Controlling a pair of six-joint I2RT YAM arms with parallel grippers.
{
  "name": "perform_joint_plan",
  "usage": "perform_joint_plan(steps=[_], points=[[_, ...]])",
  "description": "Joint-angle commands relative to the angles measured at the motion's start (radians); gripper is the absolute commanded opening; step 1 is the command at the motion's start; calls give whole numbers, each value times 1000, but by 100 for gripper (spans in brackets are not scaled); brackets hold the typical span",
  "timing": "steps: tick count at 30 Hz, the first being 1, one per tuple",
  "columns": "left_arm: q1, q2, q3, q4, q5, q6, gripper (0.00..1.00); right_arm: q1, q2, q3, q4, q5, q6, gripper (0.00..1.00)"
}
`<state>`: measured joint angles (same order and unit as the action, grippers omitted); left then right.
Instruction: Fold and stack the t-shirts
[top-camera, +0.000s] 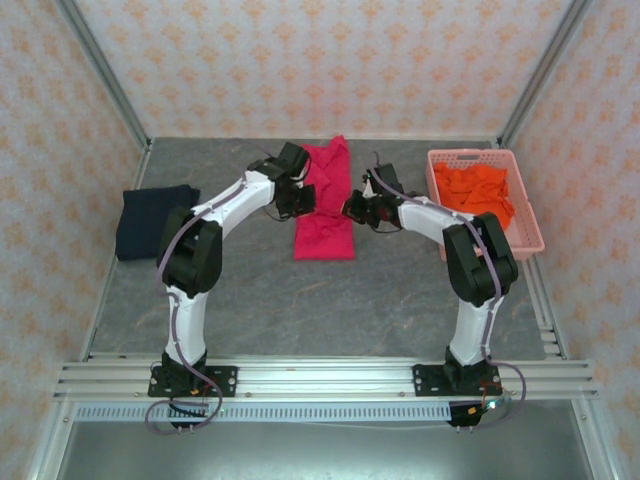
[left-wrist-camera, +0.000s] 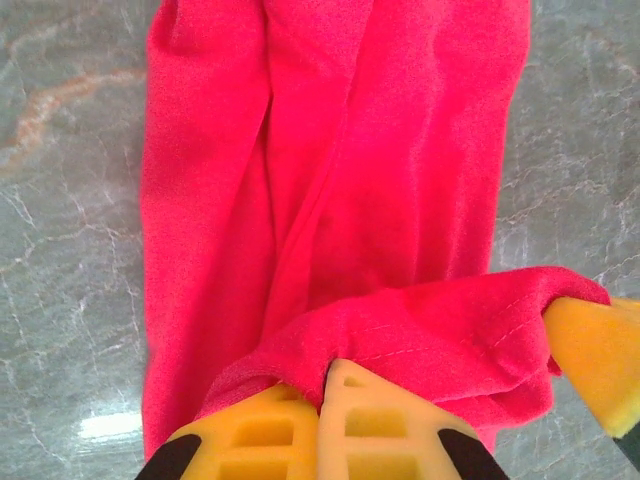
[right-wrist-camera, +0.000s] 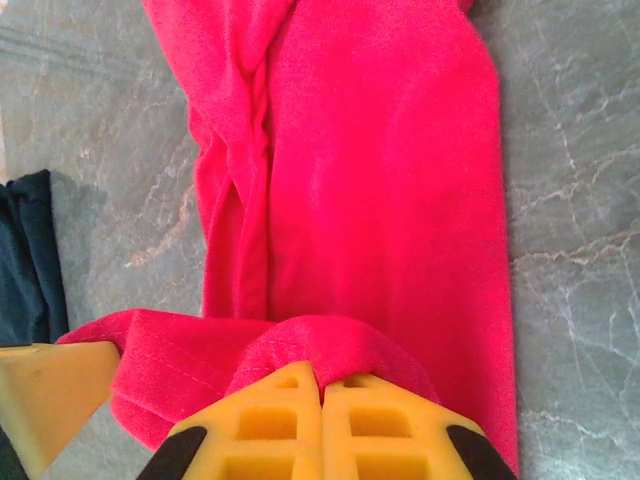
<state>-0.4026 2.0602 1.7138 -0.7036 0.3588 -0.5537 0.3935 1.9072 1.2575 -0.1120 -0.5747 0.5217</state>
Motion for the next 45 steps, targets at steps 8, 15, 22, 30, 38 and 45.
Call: perform_joint_plan(steps=[8,15,22,30,38,45], points=[[36,77,111,-72,-25,75,0,-29,96,114,8,-21,-27,0],[42,158,191,-95,-31,89,0,-38,167,177,-8,-16,-34,0],[57,198,224,-96,-35,87,0,-47,197,202,5,-25,-36,1],[57,133,185,-64,-12,60,44,-48,76,118,91,40,-36,49],[49,-63,40,0,-47,49,82,-45,-48,-1,97,88,-107,53],[0,-207,-229,207,68,-72,46,18,8,7,128,37,-91,38]])
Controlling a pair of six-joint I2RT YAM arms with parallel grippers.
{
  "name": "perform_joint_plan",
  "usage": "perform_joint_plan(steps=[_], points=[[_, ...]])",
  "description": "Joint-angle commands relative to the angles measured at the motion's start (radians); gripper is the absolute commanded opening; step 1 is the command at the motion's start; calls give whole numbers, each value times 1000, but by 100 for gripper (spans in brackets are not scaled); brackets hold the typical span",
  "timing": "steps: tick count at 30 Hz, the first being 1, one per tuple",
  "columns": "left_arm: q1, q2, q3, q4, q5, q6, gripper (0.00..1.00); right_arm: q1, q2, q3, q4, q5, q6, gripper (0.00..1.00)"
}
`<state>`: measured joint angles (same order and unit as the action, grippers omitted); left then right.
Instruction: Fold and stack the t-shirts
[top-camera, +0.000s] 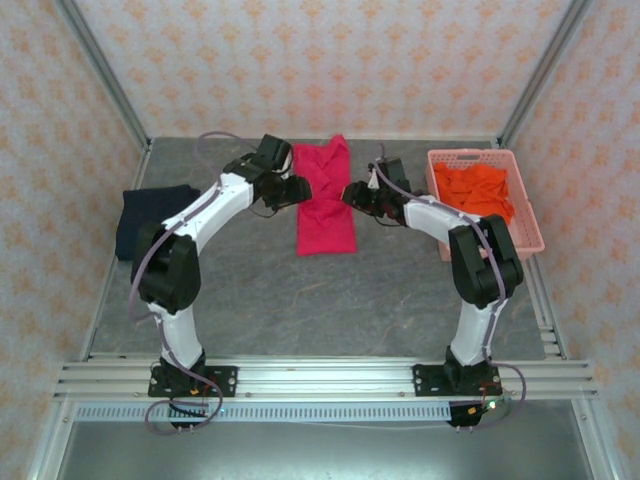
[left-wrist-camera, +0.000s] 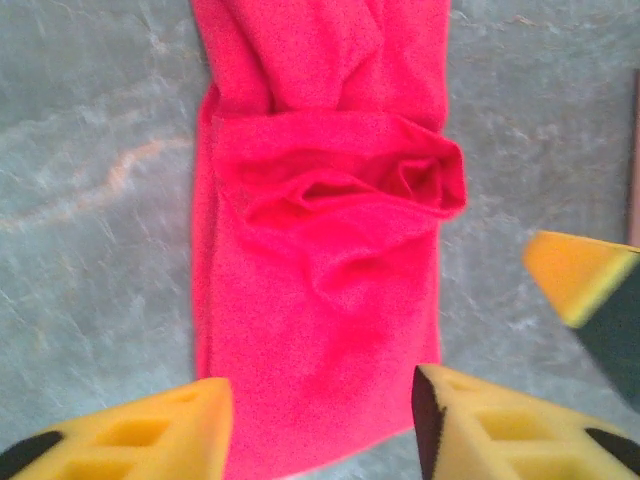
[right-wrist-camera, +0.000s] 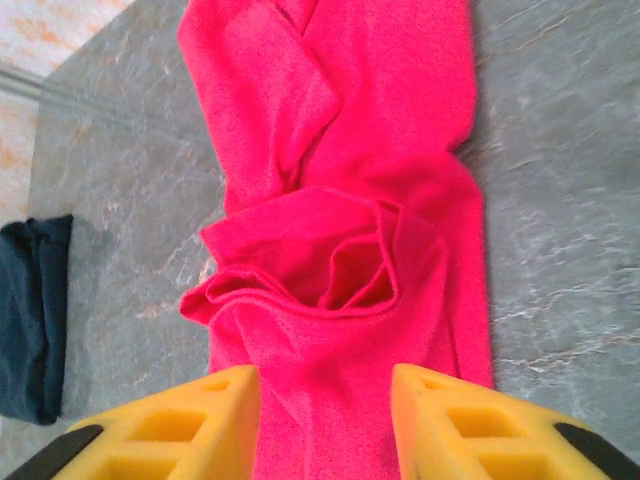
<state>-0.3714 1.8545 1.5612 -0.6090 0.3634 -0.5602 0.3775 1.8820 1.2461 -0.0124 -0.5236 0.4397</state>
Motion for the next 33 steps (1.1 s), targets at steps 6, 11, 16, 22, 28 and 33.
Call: perform_joint_plan(steps=[6,11,16,22,28,33], points=[[-86,79,-108,134,29,-84,38,74,172,141,28,-29,24,35],[-87,114,-139,151,29,-86,38,61,272,237,-4,-23,17,32],[-90,117,-173,161,26,-84,38,27,320,320,-22,-23,17,32],[-90,123,-195,154,-4,-78,39,-6,359,426,-89,-10,-15,36],[-92,10,-198,130,-45,-75,54,-15,197,283,-64,30,-39,48],[-90,-120,-237,74,-116,-58,69,-15,-19,34,-6,52,-11,51]])
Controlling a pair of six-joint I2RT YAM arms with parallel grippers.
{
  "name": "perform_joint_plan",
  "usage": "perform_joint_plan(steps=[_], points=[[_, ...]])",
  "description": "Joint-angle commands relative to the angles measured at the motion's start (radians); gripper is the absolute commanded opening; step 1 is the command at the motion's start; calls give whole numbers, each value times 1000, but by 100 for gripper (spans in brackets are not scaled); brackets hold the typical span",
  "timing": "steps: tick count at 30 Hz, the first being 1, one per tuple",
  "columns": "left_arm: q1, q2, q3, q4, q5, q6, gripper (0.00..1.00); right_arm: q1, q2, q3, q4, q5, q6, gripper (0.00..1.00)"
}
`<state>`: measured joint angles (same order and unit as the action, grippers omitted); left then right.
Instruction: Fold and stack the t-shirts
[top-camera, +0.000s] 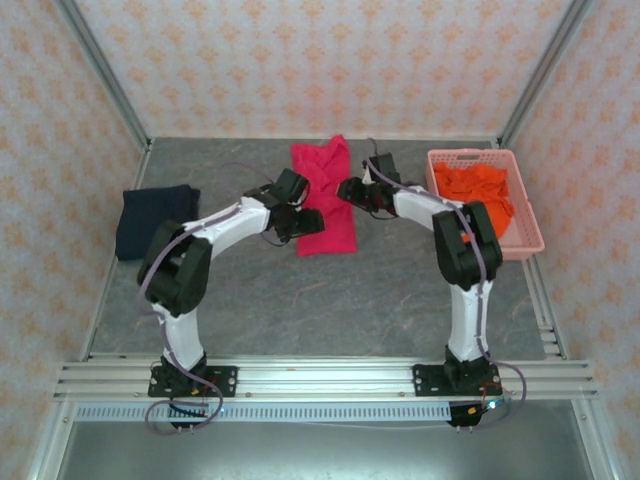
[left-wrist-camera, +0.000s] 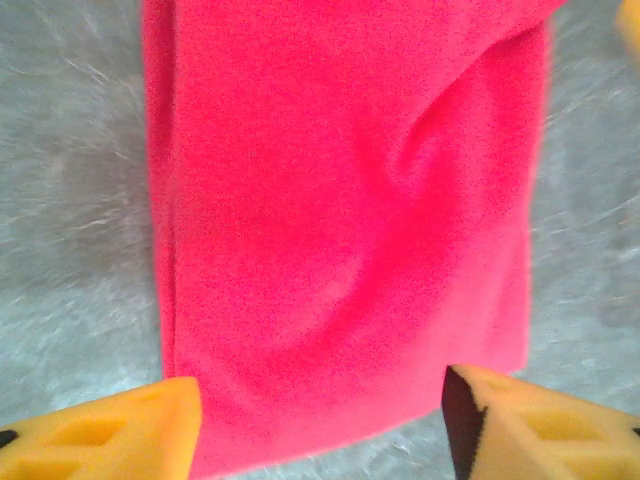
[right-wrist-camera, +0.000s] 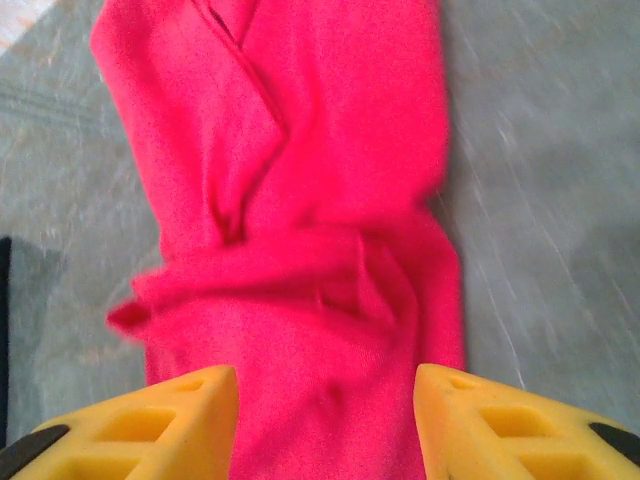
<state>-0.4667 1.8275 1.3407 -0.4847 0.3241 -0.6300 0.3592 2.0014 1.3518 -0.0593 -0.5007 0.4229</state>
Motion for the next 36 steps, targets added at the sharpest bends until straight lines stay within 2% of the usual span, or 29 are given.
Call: perform_joint_plan(steps=[1,5,8,15,22,30,36], points=[[5,-115,-27,-77,-104,14,69,6,-175,-119,39,26,15,51],[0,-182,-118,-83,-171,15,65,38,-280,-260,19,26,17,49],[-8,-164,-153,-59,-170,6,59,81,-309,-307,-31,98,-38,48],[-34,-47,-133,10,-201,-13,55,127,-225,-286,-71,161,-81,43],[-37,35,-93,26,-176,-14,41,136,-163,-273,-64,133,-74,40],[-52,71,-98,37,-148,-29,34,137,-161,-320,-36,94,-53,36],[-55,76,-118,58,-125,-42,11,138,-159,-336,-11,69,-31,18]])
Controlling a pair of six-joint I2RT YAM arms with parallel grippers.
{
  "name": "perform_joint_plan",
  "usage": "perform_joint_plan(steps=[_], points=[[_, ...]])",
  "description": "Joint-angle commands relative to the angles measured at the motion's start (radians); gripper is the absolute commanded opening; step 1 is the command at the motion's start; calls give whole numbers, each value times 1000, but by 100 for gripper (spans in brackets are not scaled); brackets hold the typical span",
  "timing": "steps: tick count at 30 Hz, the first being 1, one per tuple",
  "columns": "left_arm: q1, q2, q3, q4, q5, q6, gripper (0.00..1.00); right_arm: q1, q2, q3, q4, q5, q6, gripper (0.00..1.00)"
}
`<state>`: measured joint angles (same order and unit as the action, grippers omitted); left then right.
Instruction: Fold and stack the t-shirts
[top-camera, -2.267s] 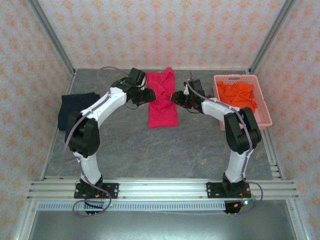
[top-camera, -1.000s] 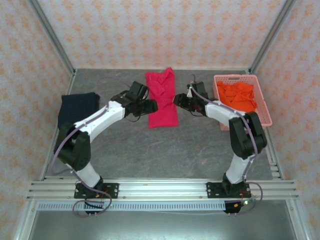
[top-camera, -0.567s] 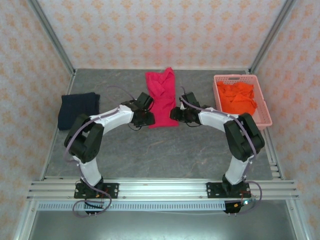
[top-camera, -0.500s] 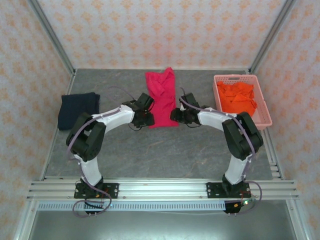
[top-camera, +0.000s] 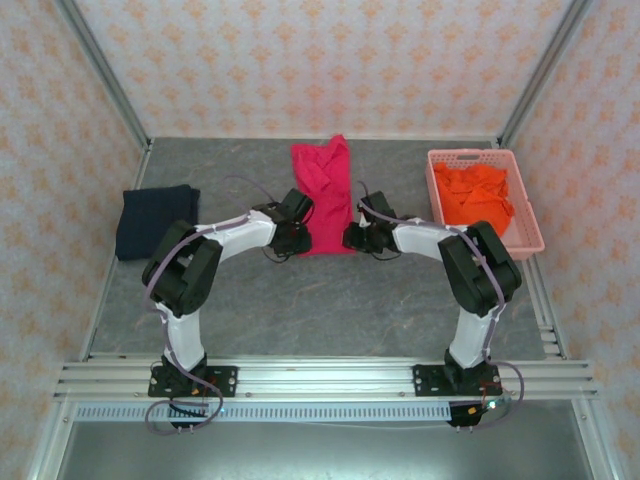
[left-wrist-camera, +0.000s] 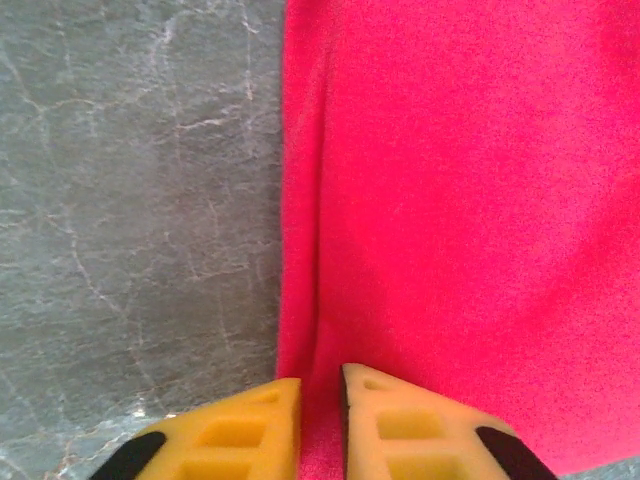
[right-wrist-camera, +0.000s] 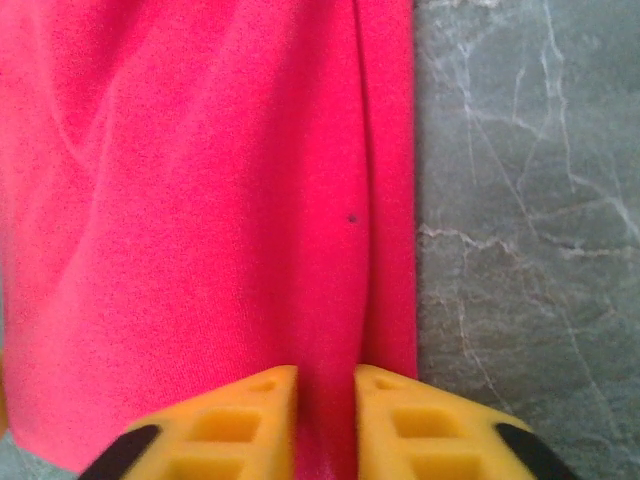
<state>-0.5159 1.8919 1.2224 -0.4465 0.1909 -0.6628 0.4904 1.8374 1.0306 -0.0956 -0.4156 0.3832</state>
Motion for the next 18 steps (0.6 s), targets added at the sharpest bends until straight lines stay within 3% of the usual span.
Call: perform_joint_plan(steps=[1,8,18], points=[[-6,11,-3,19,11,-10,6,7,5,-18,30,-25,14,16],[-11,-67,-108,20,17,-32,4,10,-67,-97,45,-54,43,6],[-99,-275,-352,9,-4,-139,4,63,-246,-301,7,-85,97,6]])
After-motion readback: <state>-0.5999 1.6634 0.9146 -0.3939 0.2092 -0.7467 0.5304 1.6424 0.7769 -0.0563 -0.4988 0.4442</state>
